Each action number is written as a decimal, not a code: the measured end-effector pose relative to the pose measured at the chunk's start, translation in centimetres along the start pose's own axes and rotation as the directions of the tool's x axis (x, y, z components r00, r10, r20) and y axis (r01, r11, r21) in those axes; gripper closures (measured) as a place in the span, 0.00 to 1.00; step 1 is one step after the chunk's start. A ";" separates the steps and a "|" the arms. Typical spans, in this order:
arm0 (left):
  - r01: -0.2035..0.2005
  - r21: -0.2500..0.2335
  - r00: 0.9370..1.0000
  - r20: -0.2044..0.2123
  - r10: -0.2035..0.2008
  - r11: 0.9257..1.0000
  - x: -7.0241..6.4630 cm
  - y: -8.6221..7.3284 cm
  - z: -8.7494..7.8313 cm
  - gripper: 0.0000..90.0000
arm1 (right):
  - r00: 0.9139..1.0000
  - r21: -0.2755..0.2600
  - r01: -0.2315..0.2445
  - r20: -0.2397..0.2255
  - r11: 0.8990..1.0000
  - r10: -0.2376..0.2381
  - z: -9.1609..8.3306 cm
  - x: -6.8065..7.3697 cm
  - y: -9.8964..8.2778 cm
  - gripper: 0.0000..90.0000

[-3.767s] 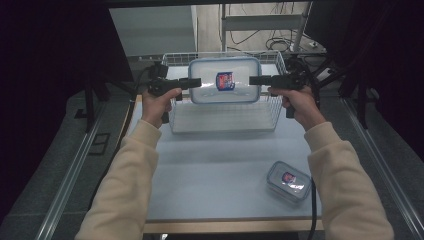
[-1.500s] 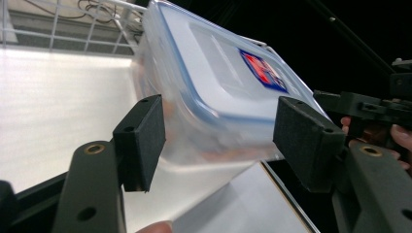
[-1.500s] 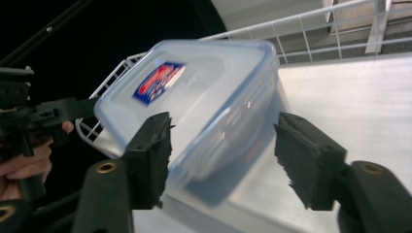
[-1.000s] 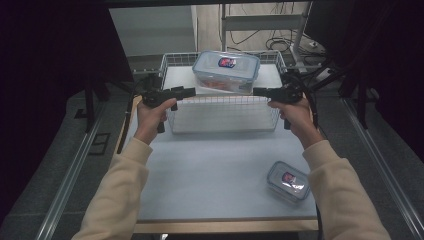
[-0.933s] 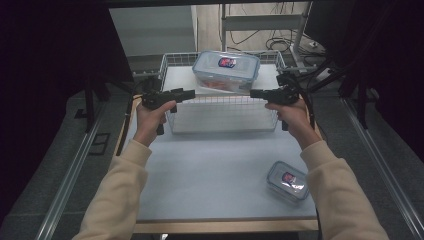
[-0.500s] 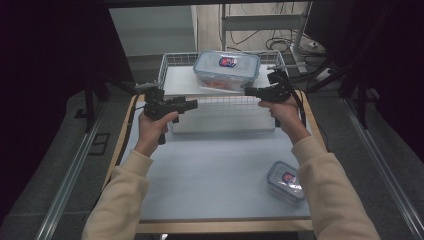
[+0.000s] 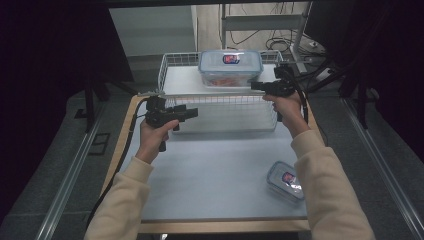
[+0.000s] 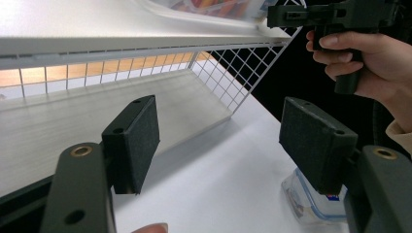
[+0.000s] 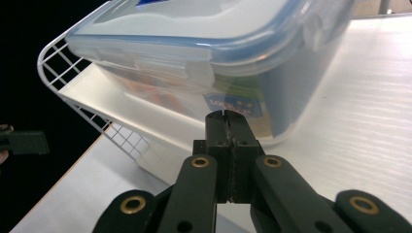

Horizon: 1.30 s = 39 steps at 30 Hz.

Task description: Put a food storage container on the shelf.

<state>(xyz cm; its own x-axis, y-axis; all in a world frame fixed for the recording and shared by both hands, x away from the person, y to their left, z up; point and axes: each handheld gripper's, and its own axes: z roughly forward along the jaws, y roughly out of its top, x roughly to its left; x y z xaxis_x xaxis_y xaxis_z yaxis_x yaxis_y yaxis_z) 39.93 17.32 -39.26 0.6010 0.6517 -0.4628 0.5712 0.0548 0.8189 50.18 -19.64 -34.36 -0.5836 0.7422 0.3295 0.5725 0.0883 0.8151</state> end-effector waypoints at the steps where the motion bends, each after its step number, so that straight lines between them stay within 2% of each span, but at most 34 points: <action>1: 0.001 0.002 1.000 0.000 -0.001 1.000 0.1 -0.1 0.0 0.34 | 1.000 -0.001 -0.007 0.005 1.000 0.007 0.0 -0.1 0.0 0.99; 7: 0.002 0.007 1.000 -0.001 -0.002 1.000 0.1 -0.4 0.2 0.34 | 1.000 -0.014 -0.019 0.018 1.000 0.019 0.0 -0.6 0.1 0.99; 13: -0.008 0.008 1.000 -0.003 0.008 1.000 -0.1 -0.5 0.1 0.34 | 0.999 -0.015 -0.037 0.009 0.999 0.037 -0.1 -0.8 -0.1 0.99; 22: -0.002 0.007 1.000 -0.013 0.002 1.000 -0.2 -1.4 -0.6 0.34 | 1.000 -0.034 -0.009 -0.029 0.999 0.008 -2.1 -0.1 -1.0 1.00; 25: -0.005 0.016 1.000 -0.029 0.005 1.000 -0.2 -2.3 -1.3 0.34 | 0.999 -0.035 -0.008 -0.046 0.999 0.006 -3.6 -0.2 -2.2 1.00; 30: -0.001 0.017 0.999 -0.034 0.002 1.000 -0.2 -3.3 -2.0 0.34 | 0.998 -0.033 -0.012 -0.064 0.999 0.010 -5.0 -0.7 -3.9 1.00; 31: 0.004 0.020 0.999 -0.033 -0.003 1.000 -0.1 -3.9 -2.1 0.34 | 0.997 -0.034 -0.016 -0.077 0.999 0.013 -5.6 -0.9 -4.9 1.00; 32: 0.004 0.020 0.999 -0.033 -0.003 1.000 -0.1 -3.9 -2.1 0.34 | 0.997 -0.034 -0.016 -0.077 0.999 0.013 -5.6 -0.9 -4.9 1.00; 33: 0.005 0.023 0.999 -0.034 -0.004 1.000 -0.1 -4.2 -2.2 0.34 | 0.996 -0.027 -0.019 -0.084 0.999 0.017 -6.2 -1.1 -5.9 1.00; 34: 0.007 0.026 0.999 -0.036 -0.006 1.000 0.0 -4.5 -2.2 0.34 | 0.996 -0.027 -0.019 -0.084 0.999 0.017 -6.2 -1.1 -5.9 1.00; 35: 0.014 0.031 0.999 -0.034 -0.013 0.999 0.1 -5.1 -2.2 0.34 | 0.997 -0.017 -0.013 -0.079 1.000 0.012 -6.7 -1.2 -7.0 0.99; 36: 0.014 0.031 0.999 -0.034 -0.013 0.999 0.1 -5.1 -2.2 0.34 | 0.997 -0.017 -0.013 -0.079 1.000 0.012 -6.7 -1.2 -7.0 0.99; 37: 0.017 0.035 0.999 -0.031 -0.016 0.999 0.2 -5.4 -2.2 0.34 | 0.998 -0.009 -0.002 -0.068 1.000 0.001 -6.9 -1.2 -7.6 0.99; 39: 0.023 0.036 0.999 -0.030 -0.022 0.999 0.2 -6.1 -2.3 0.33 | 0.997 -0.004 -0.005 -0.078 1.000 0.004 -7.5 -1.3 -8.9 0.99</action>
<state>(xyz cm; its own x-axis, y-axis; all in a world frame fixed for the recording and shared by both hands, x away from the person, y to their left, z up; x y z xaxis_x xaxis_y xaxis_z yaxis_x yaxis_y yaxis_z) 35.31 18.85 -43.60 0.5712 0.6727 -0.4704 0.6046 0.0428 0.7954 41.50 -26.36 -38.50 -0.6239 0.6888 0.3692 0.5730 0.0820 0.8155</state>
